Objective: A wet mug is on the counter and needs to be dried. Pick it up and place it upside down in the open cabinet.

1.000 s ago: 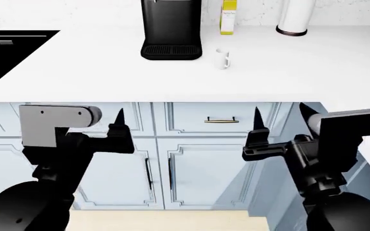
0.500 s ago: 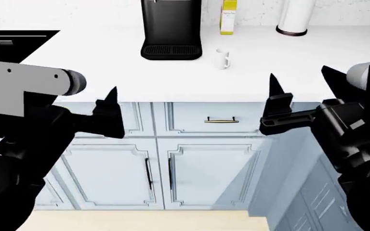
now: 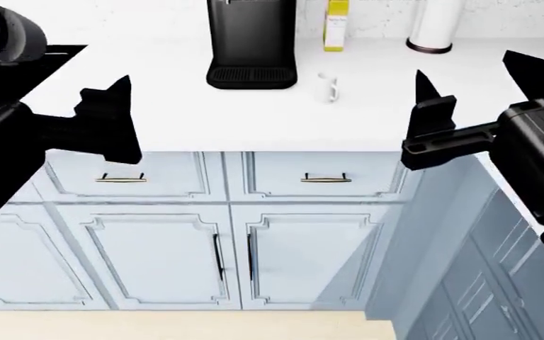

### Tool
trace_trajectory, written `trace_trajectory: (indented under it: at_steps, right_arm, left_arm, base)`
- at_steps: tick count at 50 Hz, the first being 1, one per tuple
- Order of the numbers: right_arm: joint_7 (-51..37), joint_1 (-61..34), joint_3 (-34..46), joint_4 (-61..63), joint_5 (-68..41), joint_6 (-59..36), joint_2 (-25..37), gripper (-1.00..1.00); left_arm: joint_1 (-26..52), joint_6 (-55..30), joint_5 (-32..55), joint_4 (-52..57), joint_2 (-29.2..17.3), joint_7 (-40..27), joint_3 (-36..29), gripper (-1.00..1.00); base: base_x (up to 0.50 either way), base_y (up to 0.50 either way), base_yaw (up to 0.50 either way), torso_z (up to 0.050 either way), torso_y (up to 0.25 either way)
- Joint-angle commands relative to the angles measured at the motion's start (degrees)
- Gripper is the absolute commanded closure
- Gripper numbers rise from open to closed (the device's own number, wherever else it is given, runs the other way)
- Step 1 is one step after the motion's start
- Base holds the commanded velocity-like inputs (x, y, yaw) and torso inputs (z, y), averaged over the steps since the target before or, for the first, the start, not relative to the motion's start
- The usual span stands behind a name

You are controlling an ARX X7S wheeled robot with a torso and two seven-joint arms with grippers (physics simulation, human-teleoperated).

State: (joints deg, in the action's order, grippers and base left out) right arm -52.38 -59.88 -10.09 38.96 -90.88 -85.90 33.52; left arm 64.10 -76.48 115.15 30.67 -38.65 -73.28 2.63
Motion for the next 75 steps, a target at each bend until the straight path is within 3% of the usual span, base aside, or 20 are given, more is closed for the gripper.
trace_trajectory:
  at_steps: [1,29,75]
  right_arm:
    - [-6.44,-2.53,1.72,-3.89,-6.34,3.0,2.21,-1.0]
    - [-3.96,0.66,1.02,-2.93,-6.09,6.26,3.48,-1.0]
    - [-3.4,2.16,3.53,-1.5,-6.14,8.95,5.25,-1.0]
  left_arm:
    - [5.78,0.79,2.15,-3.61,-3.39,-1.76,-2.09,-1.0]
    - [1.97,1.14,-2.1,-0.43,-3.82,1.05,-0.41,-1.0]
    - [-3.52,6.19,1.87,1.43,-6.2,1.24,0.01,-1.0]
  base:
    - [0.31,-0.02,0.0,0.0,0.0]
    - [0.31,-0.02,0.0,0.0,0.0]
    - [0.31,-0.1,0.0,0.0,0.001]
